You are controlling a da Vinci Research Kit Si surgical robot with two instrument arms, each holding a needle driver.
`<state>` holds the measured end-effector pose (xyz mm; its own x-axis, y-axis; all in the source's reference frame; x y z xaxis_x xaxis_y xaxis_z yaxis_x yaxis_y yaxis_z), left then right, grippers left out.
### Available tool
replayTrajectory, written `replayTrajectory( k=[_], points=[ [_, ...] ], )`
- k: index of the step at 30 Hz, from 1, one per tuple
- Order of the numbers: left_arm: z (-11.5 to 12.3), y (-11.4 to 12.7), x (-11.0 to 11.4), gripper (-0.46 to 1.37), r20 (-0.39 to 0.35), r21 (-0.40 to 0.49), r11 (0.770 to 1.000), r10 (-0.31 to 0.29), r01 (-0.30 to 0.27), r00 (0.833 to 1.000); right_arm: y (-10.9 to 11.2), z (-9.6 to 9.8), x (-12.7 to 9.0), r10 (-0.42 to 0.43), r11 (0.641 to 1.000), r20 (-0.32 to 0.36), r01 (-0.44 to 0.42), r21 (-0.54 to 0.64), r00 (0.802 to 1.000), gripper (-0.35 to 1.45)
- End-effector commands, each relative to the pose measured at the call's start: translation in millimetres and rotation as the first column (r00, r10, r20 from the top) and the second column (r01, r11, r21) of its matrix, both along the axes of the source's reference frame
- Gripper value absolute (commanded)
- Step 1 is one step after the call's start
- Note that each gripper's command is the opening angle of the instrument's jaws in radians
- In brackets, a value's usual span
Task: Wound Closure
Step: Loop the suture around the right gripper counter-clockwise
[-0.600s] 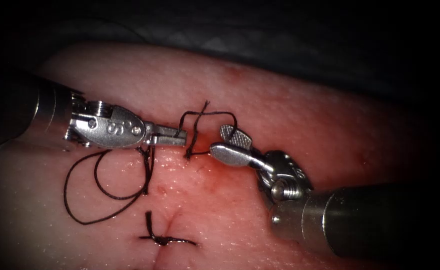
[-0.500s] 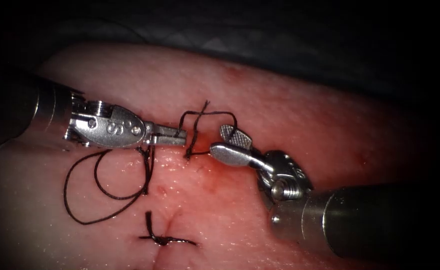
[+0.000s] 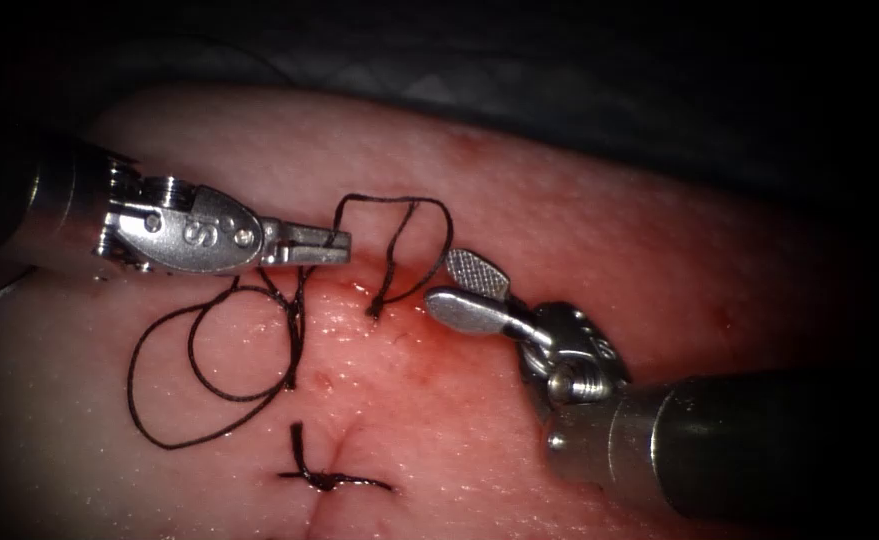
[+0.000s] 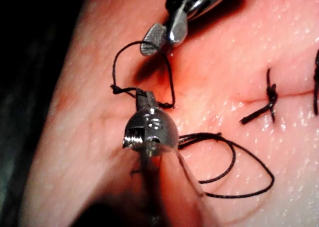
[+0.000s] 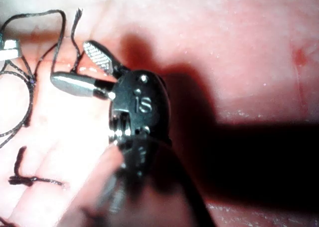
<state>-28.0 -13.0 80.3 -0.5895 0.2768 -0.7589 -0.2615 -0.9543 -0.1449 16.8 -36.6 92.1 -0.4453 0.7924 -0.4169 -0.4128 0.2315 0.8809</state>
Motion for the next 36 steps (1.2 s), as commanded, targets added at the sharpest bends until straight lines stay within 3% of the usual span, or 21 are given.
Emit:
replayTrajectory(
  k=[1,5,6,8,13,17,23,29,36],
  points=[
    [-0.2,-0.1,0.0,-0.35,0.001,-0.003,1.0,0.005,-0.005,1.0,0.0,0.0,-0.3,-0.006,1.0,0.004,0.006,-0.011,1.0,0.87],
    [-0.8,-0.2,0.1,-0.35,-0.001,-0.004,1.0,0.008,-0.008,1.0,0.3,0.2,-1.2,-0.016,1.0,0.011,0.017,-0.025,1.0,0.7],
    [-1.0,-0.2,0.2,-0.35,-0.002,-0.007,1.0,0.012,-0.012,1.0,0.5,0.3,-1.5,-0.024,0.999,0.023,0.025,-0.043,0.999,0.41],
    [-1.4,-0.1,0.3,-0.35,-0.002,-0.011,1.0,0.012,-0.012,1.0,0.9,0.6,-1.9,-0.029,0.998,0.029,0.031,-0.052,0.999,-0.35],
    [-3.0,0.4,0.4,-0.35,0.018,-0.021,1.0,0.009,-0.008,1.0,2.1,1.4,-2.2,-0.054,0.988,0.093,0.067,-0.138,0.994,-0.35],
    [-3.9,0.7,0.3,-0.35,0.032,-0.025,1.0,0.014,-0.013,0.999,2.9,1.8,-2.1,-0.111,0.978,0.08,0.123,-0.171,0.991,-0.35],
    [-4.1,1.3,0.3,-0.35,0.032,-0.028,0.999,0.022,-0.022,0.999,3.8,2.6,-1.2,-0.249,0.936,0.037,0.25,-0.248,0.968,-0.35],
    [-3.8,2.0,-0.3,-0.35,0.056,-0.016,0.999,0.045,-0.044,0.997,4.5,3.6,0.7,-0.317,0.911,-0.015,0.3,-0.284,0.948,-0.35],
    [-3.2,2.2,-0.7,-0.35,0.093,0.021,0.998,0.054,-0.056,0.994,5.0,3.8,3.1,-0.337,0.893,-0.038,0.306,-0.331,0.941,-0.35]
  ],
)
